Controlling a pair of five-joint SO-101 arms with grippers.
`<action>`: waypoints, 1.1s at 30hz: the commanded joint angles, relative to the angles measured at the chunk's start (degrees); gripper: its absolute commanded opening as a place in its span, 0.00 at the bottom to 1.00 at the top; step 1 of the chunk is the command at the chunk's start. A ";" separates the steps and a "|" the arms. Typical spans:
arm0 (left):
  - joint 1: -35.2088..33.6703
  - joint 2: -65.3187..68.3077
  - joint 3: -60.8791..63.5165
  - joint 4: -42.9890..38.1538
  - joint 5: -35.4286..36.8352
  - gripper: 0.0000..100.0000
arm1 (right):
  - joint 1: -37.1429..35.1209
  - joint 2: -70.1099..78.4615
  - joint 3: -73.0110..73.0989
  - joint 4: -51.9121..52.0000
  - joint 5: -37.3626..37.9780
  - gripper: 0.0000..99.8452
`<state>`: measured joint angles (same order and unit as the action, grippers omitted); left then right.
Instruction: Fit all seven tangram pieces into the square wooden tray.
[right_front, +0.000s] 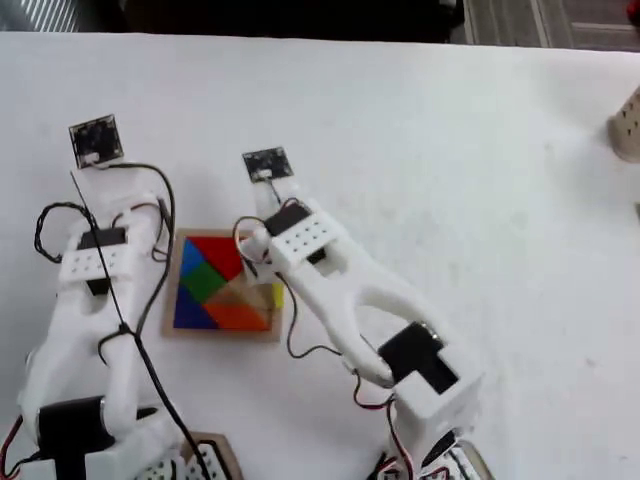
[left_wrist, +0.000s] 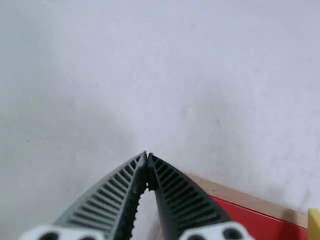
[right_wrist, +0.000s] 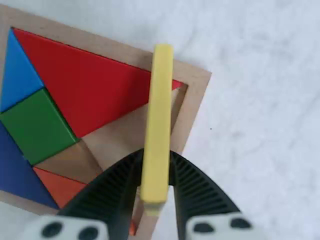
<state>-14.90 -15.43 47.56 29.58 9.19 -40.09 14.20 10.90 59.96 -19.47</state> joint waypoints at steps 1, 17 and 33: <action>-0.22 -0.40 -1.93 -1.49 -0.35 0.03 | -1.27 -0.57 -4.22 0.66 -3.08 0.02; -0.04 -0.40 -1.93 -1.58 -0.62 0.03 | -3.74 0.31 -4.75 2.95 -0.44 0.25; -0.04 -0.40 -1.85 -1.32 -0.70 0.03 | 1.45 -11.65 -8.62 15.96 8.44 0.27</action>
<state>-14.90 -15.43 47.56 29.58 9.19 -41.49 7.08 4.75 74.29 -13.41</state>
